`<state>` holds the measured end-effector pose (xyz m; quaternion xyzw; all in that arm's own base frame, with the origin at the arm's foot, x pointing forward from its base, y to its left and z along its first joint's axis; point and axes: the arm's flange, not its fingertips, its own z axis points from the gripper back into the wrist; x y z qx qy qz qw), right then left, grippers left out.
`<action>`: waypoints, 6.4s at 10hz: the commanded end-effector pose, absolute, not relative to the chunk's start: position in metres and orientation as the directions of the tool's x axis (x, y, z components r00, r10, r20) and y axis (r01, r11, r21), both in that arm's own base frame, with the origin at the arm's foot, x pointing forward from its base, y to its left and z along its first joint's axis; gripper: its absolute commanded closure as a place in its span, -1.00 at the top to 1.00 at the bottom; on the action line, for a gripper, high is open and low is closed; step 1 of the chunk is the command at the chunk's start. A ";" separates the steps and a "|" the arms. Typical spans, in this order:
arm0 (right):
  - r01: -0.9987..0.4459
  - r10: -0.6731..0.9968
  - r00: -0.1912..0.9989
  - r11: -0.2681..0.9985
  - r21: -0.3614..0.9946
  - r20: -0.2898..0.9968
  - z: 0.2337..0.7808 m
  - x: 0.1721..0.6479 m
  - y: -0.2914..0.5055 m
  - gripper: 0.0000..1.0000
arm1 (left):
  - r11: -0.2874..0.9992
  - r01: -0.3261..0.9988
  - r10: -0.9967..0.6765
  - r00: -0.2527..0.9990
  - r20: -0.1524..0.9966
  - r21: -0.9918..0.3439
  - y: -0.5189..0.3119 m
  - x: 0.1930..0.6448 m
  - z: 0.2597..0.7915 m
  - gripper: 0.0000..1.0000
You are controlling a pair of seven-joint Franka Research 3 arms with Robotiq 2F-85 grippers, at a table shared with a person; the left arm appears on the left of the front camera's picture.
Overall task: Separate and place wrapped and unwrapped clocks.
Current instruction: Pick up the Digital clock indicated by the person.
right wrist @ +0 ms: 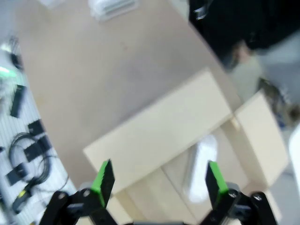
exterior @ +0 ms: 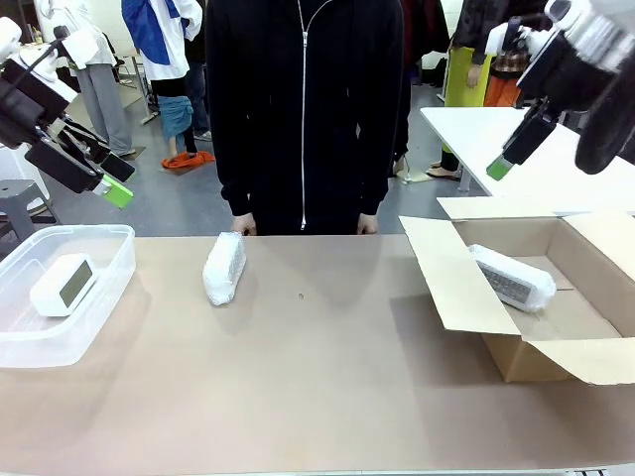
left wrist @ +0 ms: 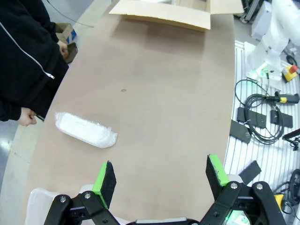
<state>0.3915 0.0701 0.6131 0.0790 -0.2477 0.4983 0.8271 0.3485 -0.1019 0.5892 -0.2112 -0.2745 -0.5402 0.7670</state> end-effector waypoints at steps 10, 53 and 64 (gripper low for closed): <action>-0.948 0.631 0.188 0.316 -0.028 0.752 0.572 0.353 0.133 1.00 | 0.328 0.944 -0.706 0.273 0.654 -0.040 -0.103 0.349 0.592 1.00; -0.355 0.221 0.906 0.861 0.364 0.361 0.473 0.515 0.464 1.00 | 0.328 0.944 -0.706 0.273 0.654 -0.040 -0.103 0.349 0.592 1.00; -0.098 0.057 0.990 0.937 0.337 0.129 0.403 0.542 0.546 1.00 | 0.328 0.944 -0.706 0.273 0.654 -0.040 -0.103 0.349 0.592 1.00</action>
